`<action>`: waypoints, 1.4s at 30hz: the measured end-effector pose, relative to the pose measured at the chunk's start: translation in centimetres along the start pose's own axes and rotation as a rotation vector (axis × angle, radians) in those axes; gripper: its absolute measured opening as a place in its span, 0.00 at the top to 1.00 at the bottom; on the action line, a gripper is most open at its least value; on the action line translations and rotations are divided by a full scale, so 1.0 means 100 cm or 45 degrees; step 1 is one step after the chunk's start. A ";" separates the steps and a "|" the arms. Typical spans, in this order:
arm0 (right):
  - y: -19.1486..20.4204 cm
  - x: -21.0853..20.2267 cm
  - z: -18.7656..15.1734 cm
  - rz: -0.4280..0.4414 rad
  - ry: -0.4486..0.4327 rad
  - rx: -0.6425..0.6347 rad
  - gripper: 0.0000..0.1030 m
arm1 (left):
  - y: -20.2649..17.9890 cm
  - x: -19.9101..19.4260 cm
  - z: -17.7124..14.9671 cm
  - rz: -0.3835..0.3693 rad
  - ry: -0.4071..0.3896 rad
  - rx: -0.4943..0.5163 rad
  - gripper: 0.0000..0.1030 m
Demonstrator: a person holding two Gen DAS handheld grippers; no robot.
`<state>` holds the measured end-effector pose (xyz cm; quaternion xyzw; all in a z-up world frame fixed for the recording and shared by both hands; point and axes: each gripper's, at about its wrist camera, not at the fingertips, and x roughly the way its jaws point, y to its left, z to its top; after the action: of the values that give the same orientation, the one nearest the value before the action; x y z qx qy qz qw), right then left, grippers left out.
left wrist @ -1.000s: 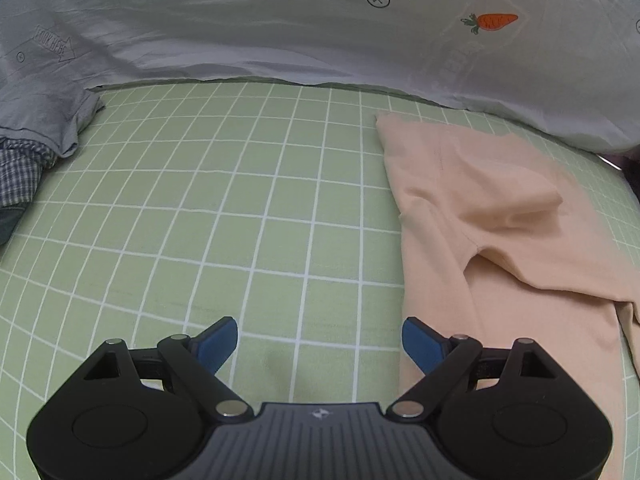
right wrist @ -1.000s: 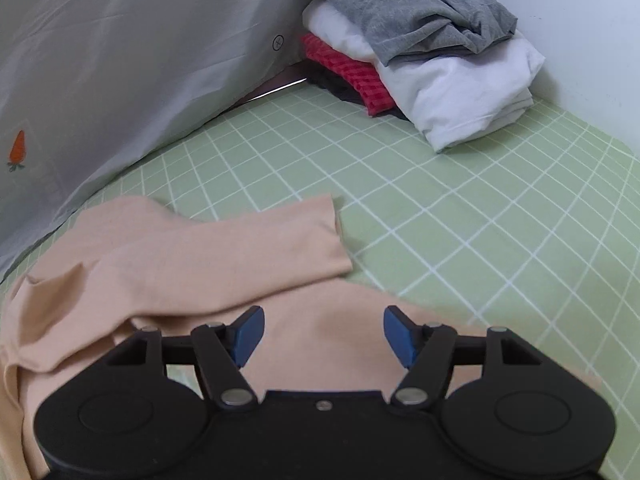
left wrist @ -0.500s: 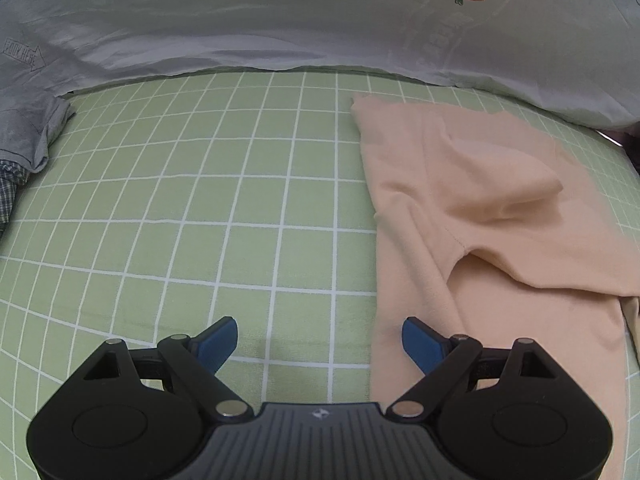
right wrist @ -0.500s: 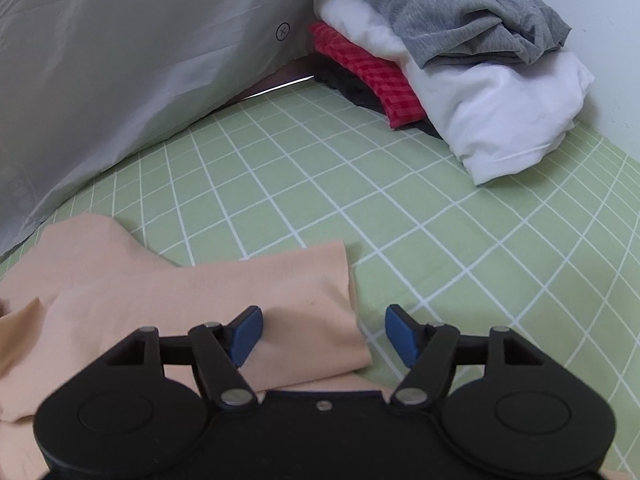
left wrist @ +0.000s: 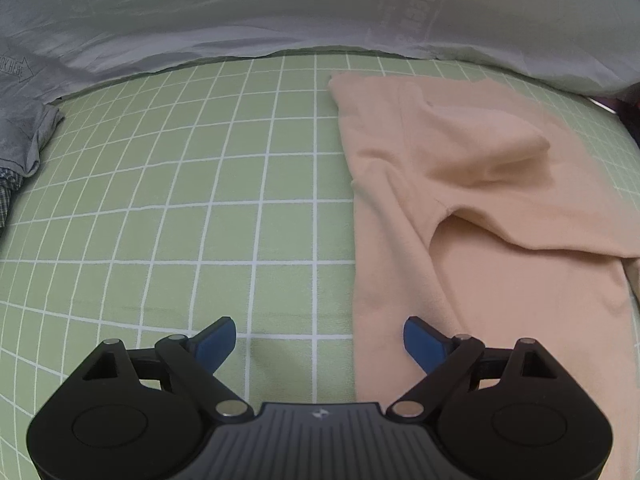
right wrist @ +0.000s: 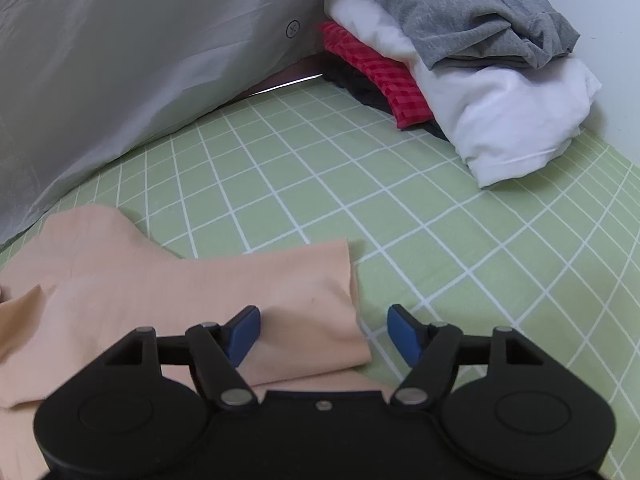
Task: Fold clothes
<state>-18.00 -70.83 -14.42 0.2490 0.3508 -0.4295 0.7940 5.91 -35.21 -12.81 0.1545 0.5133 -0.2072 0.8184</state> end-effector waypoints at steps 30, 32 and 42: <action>0.019 -0.006 0.062 -0.067 -0.133 -0.136 0.36 | 0.022 -0.003 0.009 -0.014 0.026 -0.113 0.02; 0.014 -0.007 0.047 -0.063 -0.094 -0.088 0.36 | 0.031 -0.008 0.016 -0.027 -0.004 -0.156 0.03; 0.025 -0.019 -0.014 -0.152 -0.040 -0.045 0.29 | 0.028 0.019 0.081 -0.233 -0.111 -0.215 0.28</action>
<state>-17.01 -67.64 -13.61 0.2067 0.3601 -0.4738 0.7766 14.30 -36.91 -11.00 0.0282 0.5048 -0.2436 0.8277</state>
